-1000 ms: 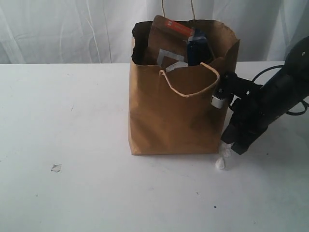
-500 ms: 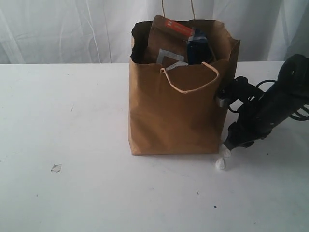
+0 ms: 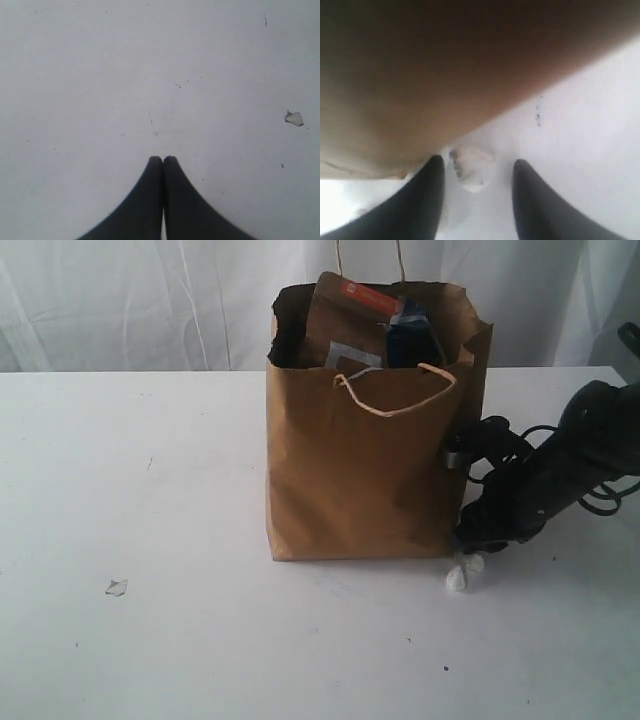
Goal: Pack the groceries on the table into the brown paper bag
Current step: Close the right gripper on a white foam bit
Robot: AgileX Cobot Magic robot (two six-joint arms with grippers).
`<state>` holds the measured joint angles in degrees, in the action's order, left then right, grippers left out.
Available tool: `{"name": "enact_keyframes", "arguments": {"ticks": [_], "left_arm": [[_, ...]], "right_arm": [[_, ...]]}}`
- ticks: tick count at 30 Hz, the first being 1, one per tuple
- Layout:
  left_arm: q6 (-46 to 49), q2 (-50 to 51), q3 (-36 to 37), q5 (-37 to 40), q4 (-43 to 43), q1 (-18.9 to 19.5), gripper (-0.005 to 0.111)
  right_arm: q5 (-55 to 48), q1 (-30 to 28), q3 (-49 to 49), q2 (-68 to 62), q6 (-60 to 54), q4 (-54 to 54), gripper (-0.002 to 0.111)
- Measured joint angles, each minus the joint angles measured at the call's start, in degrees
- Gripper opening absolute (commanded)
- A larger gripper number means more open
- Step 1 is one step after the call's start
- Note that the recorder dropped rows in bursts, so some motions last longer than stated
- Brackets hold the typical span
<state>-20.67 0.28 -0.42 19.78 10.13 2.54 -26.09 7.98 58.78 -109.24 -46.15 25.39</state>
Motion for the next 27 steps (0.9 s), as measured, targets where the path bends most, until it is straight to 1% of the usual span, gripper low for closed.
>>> {"name": "enact_keyframes", "arguments": {"ticks": [1,2,4,5,13,15,16,19,23,27], "left_arm": [[0.0,0.0,0.0,0.0,0.0,0.0,0.0],[0.0,0.0,0.0,0.0,0.0,0.0,0.0],[0.0,0.0,0.0,0.0,0.0,0.0,0.0],[0.0,0.0,0.0,0.0,0.0,0.0,0.0],[0.0,0.0,0.0,0.0,0.0,0.0,0.0],[0.0,0.0,0.0,0.0,0.0,0.0,0.0],[0.0,0.0,0.0,0.0,0.0,0.0,0.0],[0.0,0.0,0.0,0.0,0.0,0.0,0.0],[0.0,0.0,0.0,0.0,0.0,0.0,0.0],[0.0,0.0,0.0,0.0,0.0,0.0,0.0]], "right_arm": [[0.1,0.0,0.0,-0.3,0.0,0.0,0.021],[0.1,0.0,0.0,-0.3,0.0,0.0,0.011],[-0.5,0.0,0.0,-0.3,0.0,0.2,0.002],[-2.1,0.0,0.0,0.1,0.0,0.2,0.0],[-13.7,0.0,0.0,8.5,0.0,0.2,0.0],[-18.6,0.0,0.0,11.5,1.3,0.2,0.0],[-23.2,0.0,0.0,13.6,2.6,0.2,0.0],[-29.3,0.0,0.0,17.6,4.2,0.7,0.0],[-35.2,0.0,0.0,23.9,4.8,3.8,0.0],[-41.0,0.0,0.0,30.2,4.9,10.0,0.0]]}}
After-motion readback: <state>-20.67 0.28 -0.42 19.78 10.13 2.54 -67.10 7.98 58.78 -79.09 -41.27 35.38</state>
